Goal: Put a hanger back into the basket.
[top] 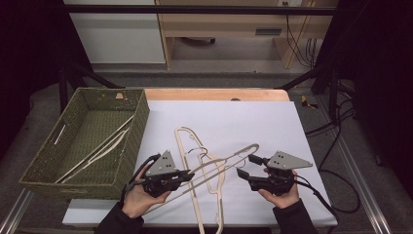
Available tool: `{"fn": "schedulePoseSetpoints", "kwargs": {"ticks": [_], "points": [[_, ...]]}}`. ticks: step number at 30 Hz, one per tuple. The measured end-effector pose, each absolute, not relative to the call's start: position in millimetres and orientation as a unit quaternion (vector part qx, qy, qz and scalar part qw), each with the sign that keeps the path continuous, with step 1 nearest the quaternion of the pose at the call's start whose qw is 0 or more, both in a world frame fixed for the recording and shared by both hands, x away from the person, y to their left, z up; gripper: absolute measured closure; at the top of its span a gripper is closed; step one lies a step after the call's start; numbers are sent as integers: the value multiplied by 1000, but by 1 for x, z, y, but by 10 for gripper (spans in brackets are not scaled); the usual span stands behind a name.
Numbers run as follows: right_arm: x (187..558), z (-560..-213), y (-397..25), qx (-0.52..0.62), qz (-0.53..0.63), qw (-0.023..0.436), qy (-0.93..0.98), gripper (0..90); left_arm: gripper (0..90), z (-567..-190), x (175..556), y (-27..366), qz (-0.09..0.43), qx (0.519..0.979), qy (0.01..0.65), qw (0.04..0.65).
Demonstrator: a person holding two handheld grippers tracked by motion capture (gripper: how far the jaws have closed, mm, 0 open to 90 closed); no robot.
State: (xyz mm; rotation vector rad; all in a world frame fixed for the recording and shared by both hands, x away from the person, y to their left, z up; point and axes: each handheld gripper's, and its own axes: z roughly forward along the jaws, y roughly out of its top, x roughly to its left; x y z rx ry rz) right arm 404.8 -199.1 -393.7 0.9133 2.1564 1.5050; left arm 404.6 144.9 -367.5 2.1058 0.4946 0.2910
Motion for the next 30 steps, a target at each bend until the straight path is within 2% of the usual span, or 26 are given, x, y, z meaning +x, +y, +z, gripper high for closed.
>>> {"fn": "schedulePoseSetpoints", "kwargs": {"ticks": [1, 4, 5, 12, 23, 30], "points": [[406, -395, -204, 332, 529, 175, 761, 283, 866, -362, 404, 149, 124, 851, 202, 468], [406, -397, -208, 340, 526, 177, 759, 250, 866, -356, 402, 152, 128, 847, 204, 474], [407, -400, -212, 352, 520, 179, 757, 212, 866, -349, 401, 156, 137, 843, 203, 480], [407, -403, -223, 378, 513, 186, 748, 134, 866, -316, 399, 171, 168, 830, 200, 492], [405, -407, -235, 406, 515, 197, 729, 85, 866, -263, 411, 196, 201, 825, 197, 489], [405, -408, -236, 410, 516, 194, 727, 82, 866, -252, 428, 218, 215, 821, 213, 484]]}}
